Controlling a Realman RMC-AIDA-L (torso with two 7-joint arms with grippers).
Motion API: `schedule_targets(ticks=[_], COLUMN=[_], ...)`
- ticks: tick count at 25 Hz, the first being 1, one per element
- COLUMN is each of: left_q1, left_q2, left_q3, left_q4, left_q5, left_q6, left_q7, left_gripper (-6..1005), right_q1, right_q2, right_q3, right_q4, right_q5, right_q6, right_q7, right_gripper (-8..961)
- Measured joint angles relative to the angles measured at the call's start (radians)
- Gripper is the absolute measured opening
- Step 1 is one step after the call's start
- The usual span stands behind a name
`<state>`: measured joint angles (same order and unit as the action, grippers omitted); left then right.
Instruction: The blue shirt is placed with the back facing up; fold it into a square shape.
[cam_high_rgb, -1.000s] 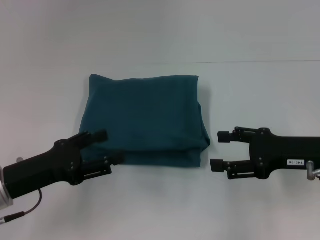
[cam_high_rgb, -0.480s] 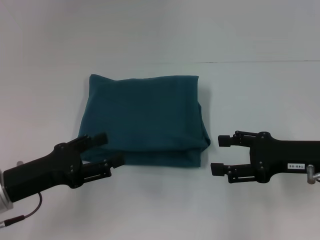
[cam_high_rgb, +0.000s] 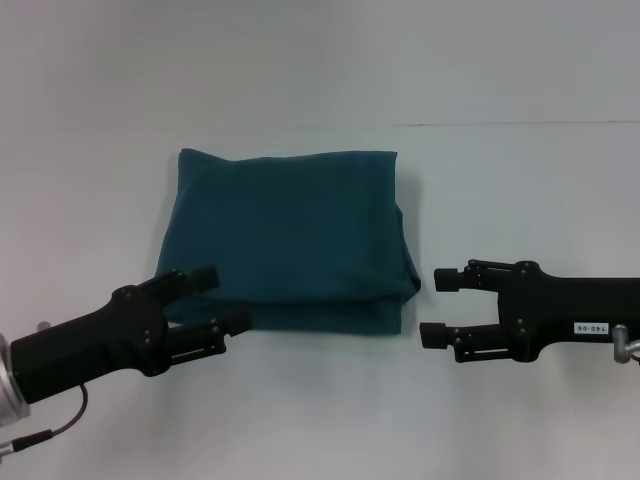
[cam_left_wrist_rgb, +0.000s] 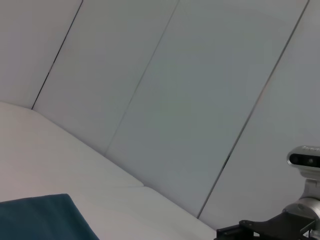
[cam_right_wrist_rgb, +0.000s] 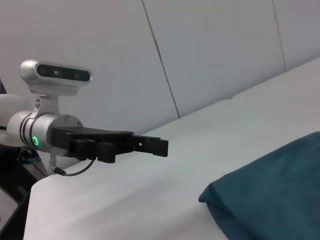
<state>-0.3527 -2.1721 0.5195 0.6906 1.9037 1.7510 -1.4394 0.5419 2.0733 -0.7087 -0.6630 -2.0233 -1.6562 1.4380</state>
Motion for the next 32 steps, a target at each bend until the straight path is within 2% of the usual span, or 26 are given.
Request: schedule_targets(ticks=[12, 19, 32], left_q1=[-0.002, -0.012, -0.016], left_q2=[0.003, 0.005, 0.006], left_q3=[-0.004, -0.001, 0.003], left_q4=[-0.004, 0.000, -0.003], left_q5=[0.011, 0.060, 0.093], left_q6=[-0.004, -0.005, -0.005], left_q7=[0.001, -0.006, -0.008], left_gripper=[950, 950, 949], right_q1=[0.006, 0.012, 0.024], right_q2=[0.000, -0.009, -0.010], right_q3=[-0.015, -0.067, -0.074], right_q4=[0.002, -0.007, -0.009], right_q5=[-0.001, -0.006, -0.028], right_q6=[0.008, 0.011, 0.013], right_q7=[0.004, 0.053, 0.079], right_gripper=[915, 915, 915])
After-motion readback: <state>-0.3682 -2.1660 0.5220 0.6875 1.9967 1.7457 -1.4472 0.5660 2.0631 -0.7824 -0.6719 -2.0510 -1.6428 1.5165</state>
